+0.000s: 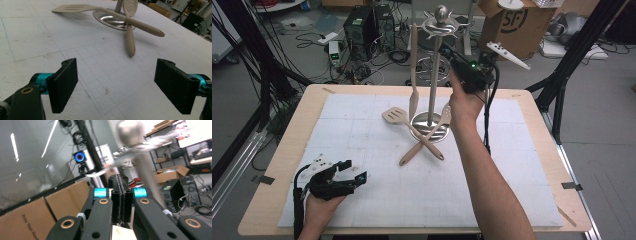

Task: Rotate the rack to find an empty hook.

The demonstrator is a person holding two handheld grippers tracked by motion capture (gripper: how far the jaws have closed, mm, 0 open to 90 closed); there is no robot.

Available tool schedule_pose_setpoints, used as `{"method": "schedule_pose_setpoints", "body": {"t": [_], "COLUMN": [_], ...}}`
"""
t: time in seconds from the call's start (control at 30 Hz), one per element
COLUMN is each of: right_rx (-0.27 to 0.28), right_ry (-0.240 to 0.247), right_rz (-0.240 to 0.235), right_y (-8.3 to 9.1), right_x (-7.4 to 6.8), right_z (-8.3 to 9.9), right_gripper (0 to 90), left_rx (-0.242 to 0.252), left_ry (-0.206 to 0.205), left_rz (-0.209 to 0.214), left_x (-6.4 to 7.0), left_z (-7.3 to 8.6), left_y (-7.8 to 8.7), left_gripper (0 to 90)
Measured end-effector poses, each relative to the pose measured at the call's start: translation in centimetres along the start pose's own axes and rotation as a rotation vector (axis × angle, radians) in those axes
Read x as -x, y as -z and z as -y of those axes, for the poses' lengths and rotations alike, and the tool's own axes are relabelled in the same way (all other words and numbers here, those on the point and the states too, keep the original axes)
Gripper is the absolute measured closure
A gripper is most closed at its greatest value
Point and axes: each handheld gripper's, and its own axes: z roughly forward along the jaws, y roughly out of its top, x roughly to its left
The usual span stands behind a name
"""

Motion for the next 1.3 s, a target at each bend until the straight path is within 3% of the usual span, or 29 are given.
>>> {"method": "schedule_pose_setpoints", "body": {"t": [0.1, 0.2, 0.33, 0.97, 1.3], "right_rx": [0.025, 0.065, 0.061, 0.020, -0.004], "right_ry": [-0.021, -0.045, -0.028, 0.063, 0.067], "right_rz": [0.033, 0.035, 0.040, 0.026, -0.004], "right_y": [0.8, 1.4, 1.6, 1.1, -0.2], "right_x": [1.2, 2.0, 2.1, 0.0, -1.4], "right_z": [-0.5, -1.5, -2.1, -2.3, -1.3], "right_gripper": [90.0, 90.0, 90.0, 90.0, 90.0], "left_rx": [-0.001, -0.003, -0.005, -0.009, -0.010], "left_ry": [0.004, 0.002, 0.002, 0.000, 0.000], "left_rz": [0.000, -0.002, -0.001, -0.005, -0.003], "left_x": [0.0, -0.1, -0.1, 0.0, 0.0], "left_z": [0.0, 0.0, 0.0, 0.1, 0.1], "left_y": [0.0, 0.0, -0.1, -0.2, -0.3], "left_gripper": [19.7, 19.7, 19.7, 19.7, 19.7]}}
